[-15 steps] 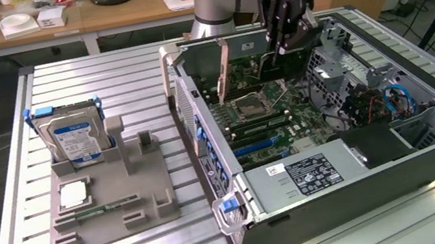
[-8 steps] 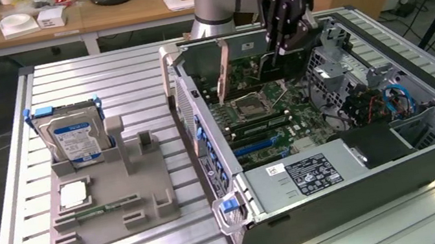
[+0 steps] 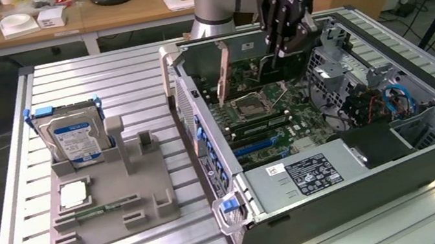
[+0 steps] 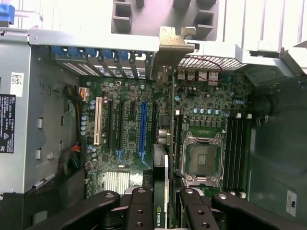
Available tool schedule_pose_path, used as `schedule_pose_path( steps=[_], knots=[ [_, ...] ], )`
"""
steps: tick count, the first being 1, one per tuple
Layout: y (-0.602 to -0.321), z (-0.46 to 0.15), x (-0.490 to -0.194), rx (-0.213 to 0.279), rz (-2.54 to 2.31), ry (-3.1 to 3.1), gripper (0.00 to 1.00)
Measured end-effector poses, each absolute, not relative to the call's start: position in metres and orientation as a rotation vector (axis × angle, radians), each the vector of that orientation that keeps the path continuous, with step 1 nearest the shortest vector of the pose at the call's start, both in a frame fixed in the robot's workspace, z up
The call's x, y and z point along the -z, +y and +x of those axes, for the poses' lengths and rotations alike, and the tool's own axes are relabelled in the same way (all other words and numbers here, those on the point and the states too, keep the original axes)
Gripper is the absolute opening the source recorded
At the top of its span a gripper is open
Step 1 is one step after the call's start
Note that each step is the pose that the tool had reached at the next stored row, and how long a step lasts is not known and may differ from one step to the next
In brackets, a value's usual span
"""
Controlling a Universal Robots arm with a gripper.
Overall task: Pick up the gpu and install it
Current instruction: 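Insert the gpu into the slot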
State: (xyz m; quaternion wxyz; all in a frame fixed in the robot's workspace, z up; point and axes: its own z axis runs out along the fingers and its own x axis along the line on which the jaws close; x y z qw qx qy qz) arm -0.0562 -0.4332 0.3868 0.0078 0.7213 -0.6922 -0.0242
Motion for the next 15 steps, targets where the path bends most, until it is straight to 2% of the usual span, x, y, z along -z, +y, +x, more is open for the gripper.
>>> schedule_pose_path(
  steps=[15],
  knots=[
    [-0.4332, -0.0562, -0.3800, 0.076, 2.255, -2.164, 0.26]
  ],
)
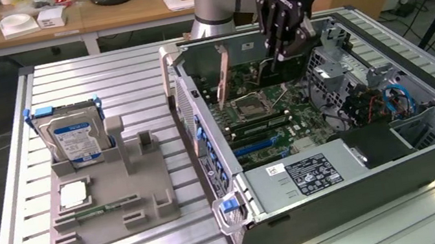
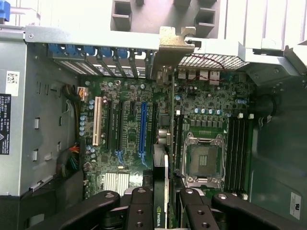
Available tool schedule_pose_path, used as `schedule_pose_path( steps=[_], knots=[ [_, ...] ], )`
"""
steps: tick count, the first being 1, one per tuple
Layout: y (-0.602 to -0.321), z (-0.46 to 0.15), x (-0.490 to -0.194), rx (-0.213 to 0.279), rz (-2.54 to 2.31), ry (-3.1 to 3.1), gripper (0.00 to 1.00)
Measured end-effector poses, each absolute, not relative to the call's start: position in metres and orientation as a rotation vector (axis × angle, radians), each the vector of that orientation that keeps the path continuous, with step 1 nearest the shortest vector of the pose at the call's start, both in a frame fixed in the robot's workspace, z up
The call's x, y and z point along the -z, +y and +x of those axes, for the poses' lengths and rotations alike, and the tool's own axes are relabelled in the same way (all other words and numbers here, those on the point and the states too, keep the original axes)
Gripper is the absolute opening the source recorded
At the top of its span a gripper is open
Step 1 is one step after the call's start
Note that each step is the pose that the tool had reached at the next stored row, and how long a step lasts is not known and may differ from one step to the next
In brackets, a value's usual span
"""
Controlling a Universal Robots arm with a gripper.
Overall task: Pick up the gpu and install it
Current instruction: 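Insert the gpu into the slot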
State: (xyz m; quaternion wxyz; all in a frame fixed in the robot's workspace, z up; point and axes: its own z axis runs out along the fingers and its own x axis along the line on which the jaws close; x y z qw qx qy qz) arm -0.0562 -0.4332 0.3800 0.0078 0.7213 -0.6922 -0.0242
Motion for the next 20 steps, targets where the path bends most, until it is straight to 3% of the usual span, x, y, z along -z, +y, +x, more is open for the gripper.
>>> schedule_pose_path(
  steps=[20],
  knots=[
    [-0.4332, -0.0562, -0.3718, 0.076, 2.246, -2.173, 0.26]
  ],
)
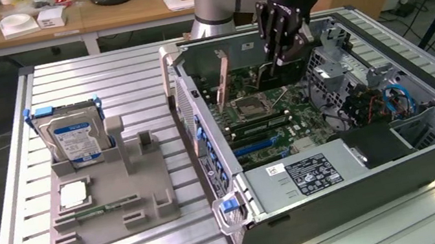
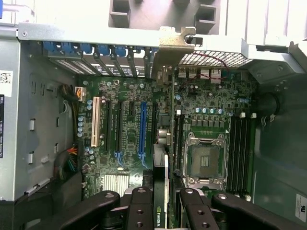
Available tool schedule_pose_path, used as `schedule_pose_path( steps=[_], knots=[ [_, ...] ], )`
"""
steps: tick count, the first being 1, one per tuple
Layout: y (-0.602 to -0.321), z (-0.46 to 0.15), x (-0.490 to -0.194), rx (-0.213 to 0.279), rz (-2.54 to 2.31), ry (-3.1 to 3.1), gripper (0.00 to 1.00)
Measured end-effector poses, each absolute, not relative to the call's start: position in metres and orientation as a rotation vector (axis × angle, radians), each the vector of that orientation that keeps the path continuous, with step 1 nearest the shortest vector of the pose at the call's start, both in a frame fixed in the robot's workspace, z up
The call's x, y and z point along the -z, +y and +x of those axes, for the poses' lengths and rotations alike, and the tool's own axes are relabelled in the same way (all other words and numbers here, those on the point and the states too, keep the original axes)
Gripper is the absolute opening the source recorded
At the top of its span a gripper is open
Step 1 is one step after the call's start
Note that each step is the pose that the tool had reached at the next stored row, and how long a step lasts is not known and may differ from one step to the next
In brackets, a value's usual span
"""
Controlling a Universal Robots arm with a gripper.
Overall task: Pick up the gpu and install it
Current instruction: 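Insert the gpu into the slot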
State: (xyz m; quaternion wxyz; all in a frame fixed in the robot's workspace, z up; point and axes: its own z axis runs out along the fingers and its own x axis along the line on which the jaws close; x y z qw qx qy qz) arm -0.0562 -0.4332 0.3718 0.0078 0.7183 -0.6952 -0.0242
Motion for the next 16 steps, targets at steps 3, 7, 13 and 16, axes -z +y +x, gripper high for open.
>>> schedule_pose_path(
  steps=[3, 7, 13, 16],
  knots=[
    [-0.4332, -0.0562, -0.3709, 0.076, 2.246, -2.174, 0.26],
    [-0.4339, -0.0563, -0.3702, 0.076, 2.245, -2.174, 0.26],
    [-0.4347, -0.0562, -0.3684, 0.076, 2.246, -2.174, 0.26],
    [-0.4347, -0.0562, -0.3661, 0.076, 2.246, -2.174, 0.26]
  ],
)
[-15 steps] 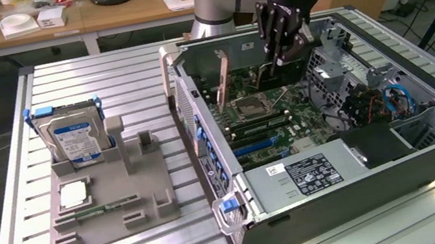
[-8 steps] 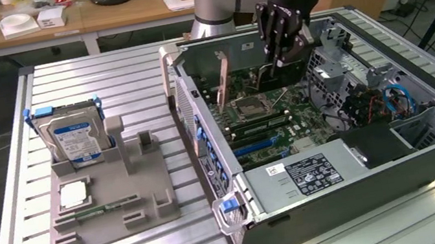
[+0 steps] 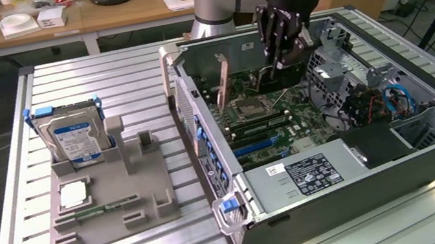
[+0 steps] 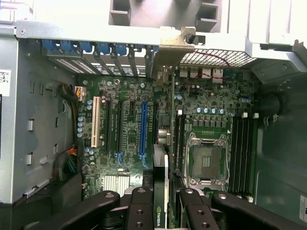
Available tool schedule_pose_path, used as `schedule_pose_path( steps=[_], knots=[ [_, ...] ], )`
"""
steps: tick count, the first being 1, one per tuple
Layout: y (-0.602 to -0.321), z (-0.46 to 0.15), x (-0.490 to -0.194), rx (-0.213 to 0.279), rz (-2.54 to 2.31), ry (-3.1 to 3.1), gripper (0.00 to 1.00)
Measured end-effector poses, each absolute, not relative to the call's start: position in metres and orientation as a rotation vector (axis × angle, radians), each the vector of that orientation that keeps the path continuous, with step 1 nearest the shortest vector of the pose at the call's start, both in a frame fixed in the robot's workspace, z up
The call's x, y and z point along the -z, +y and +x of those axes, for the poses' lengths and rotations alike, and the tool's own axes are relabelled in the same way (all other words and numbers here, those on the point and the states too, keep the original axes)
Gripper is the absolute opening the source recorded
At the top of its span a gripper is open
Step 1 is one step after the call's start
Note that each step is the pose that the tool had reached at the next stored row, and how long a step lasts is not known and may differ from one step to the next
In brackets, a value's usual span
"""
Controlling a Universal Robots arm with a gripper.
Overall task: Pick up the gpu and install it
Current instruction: 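Insert the gpu into the slot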
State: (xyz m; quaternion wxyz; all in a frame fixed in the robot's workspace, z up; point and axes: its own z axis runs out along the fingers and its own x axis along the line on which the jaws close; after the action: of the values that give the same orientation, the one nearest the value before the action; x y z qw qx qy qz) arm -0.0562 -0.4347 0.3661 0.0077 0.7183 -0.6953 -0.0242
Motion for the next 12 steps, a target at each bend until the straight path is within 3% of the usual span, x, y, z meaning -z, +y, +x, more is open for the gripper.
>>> schedule_pose_path(
  steps=[12],
  knots=[
    [-0.4346, -0.0562, -0.3573, 0.076, 2.246, -2.174, 0.26]
  ],
)
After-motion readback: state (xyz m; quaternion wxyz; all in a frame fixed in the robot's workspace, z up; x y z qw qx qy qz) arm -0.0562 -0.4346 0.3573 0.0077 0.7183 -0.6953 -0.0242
